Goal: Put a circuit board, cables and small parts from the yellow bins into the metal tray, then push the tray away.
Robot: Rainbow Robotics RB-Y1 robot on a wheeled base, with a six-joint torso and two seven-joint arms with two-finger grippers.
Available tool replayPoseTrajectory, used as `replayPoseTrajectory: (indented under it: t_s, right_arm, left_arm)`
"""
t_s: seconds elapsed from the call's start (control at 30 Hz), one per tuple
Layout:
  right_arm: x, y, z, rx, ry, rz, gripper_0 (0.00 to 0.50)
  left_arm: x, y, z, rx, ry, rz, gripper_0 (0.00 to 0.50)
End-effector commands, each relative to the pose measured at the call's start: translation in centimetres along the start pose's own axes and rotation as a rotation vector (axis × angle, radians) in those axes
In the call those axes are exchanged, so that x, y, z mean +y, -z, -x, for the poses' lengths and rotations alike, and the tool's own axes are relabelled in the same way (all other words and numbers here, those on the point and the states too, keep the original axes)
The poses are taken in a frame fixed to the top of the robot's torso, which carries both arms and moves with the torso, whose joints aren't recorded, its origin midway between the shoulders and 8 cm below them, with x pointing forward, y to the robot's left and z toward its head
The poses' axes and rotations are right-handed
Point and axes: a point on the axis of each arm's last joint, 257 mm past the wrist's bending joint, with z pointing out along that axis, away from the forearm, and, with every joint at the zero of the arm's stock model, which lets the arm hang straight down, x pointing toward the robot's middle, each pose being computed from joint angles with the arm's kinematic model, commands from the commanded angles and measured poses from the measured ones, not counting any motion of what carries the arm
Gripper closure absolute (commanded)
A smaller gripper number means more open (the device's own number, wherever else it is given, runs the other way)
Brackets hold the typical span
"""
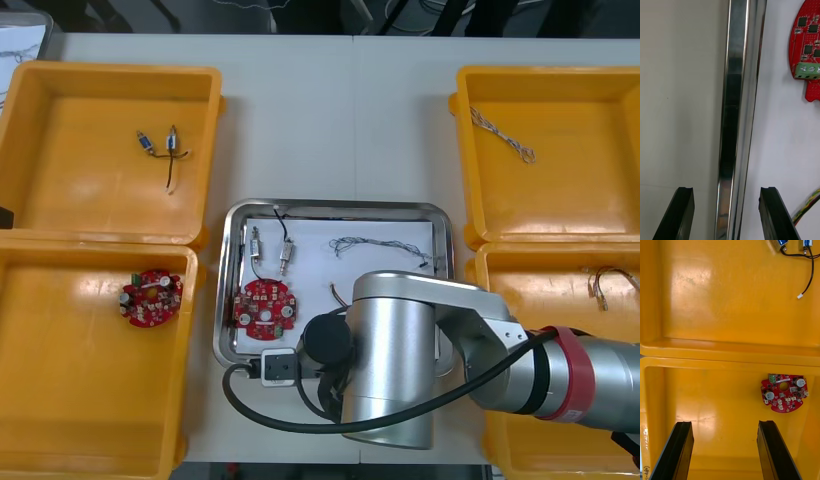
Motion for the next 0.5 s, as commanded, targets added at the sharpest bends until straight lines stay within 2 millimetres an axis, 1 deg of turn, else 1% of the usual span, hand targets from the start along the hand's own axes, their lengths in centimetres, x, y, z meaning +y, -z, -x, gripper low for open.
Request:
replayPoseTrajectory:
  t_s: [0.03,0.17,0.5]
  right_arm:
    - [-0.14,0.05,1.99,-0.021,0.063,-0.011,0.000]
    - [-0.24,-0.21,2.32,-0.019,0.059,-0.011,0.000]
    - [-0.33,-0.60,2.07,-0.004,0.065,-0.029,0.000]
  left_arm:
    - [0.64,0.22,-0.61,-0.008,-0.035,0.022,0.000]
    - [0.64,0.22,-0.61,-0.008,-0.035,0.022,0.000]
    - [0.64,0.22,-0.61,-0.008,-0.035,0.022,0.000]
